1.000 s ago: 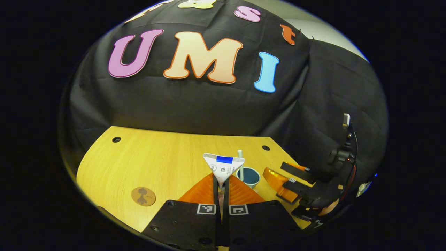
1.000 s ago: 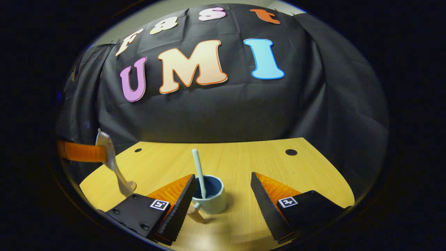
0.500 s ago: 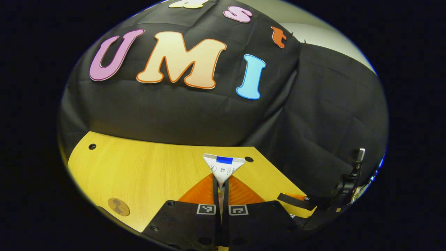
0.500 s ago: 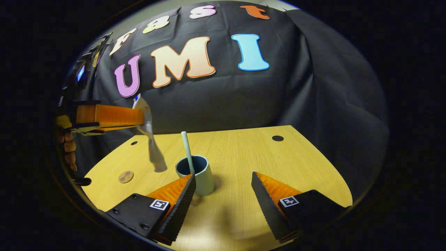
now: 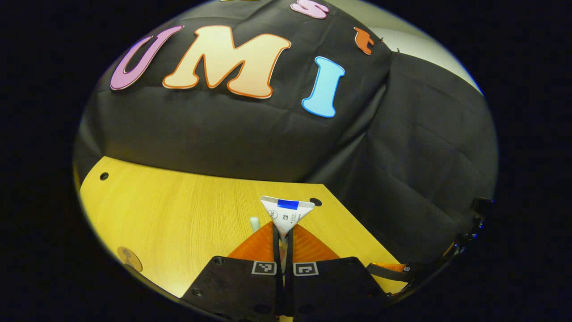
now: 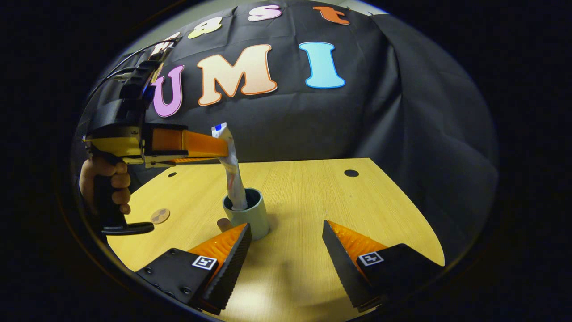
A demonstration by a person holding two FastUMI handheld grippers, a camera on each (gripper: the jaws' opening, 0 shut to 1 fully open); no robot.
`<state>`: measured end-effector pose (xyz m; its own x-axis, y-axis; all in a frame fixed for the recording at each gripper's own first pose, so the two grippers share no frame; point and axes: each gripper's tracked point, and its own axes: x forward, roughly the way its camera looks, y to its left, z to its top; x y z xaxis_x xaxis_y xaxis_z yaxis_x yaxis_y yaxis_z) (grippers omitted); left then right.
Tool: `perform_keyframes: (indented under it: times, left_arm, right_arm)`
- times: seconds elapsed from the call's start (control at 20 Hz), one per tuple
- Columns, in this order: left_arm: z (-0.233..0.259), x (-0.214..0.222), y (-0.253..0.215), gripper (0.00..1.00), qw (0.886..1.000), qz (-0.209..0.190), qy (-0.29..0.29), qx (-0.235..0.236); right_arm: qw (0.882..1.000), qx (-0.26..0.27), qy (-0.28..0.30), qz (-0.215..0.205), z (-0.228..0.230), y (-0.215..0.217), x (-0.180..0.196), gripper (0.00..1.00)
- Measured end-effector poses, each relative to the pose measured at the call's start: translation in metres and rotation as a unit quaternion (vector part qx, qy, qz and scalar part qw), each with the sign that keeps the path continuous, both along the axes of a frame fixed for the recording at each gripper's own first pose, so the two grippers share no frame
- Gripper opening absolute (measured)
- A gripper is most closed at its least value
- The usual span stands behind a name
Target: Put the toothbrush and toothpaste on the desktop into the cup, then pick up the cup and place it on the coaster on the desktop.
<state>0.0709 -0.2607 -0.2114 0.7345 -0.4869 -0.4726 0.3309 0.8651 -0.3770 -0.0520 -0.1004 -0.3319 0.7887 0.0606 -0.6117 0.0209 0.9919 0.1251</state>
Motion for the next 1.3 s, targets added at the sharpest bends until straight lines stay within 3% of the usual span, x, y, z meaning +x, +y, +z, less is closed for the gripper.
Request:
perform_keyframes:
  times: [0.25,0.3,0.45,0.55,0.75,0.95,1.3]
  left_arm:
    - [-0.008,-0.009,-0.003,0.04,1.0,0.007,0.01,0.006]
    - [-0.008,-0.01,-0.003,0.14,1.0,0.009,0.006,0.006]
    - [-0.003,-0.015,0.009,0.72,0.999,0.03,-0.006,0.015]
    - [-0.004,-0.022,0.019,0.93,0.999,0.049,-0.006,0.019]
    - [0.0,-0.036,0.06,0.95,0.994,0.095,-0.022,0.056]
    - [0.006,-0.053,0.113,0.95,0.984,0.131,-0.053,0.106]
    - [0.01,-0.075,0.202,0.95,0.971,0.17,-0.06,0.156]
  right_arm:
    - [1.0,0.001,0.013,0.0,-0.008,-0.008,0.001,0.99]
    - [1.0,-0.002,0.016,0.0,-0.009,-0.009,0.002,0.99]
    - [1.0,0.003,0.023,0.012,-0.006,-0.002,0.007,0.99]
    - [0.999,0.012,0.023,0.031,-0.001,0.008,0.012,0.99]
    - [0.995,0.054,0.047,0.064,0.004,0.035,0.018,0.96]
    - [0.991,0.06,0.08,0.086,0.003,0.057,0.029,0.98]
    - [0.966,0.099,0.226,0.074,-0.03,0.089,0.038,0.95]
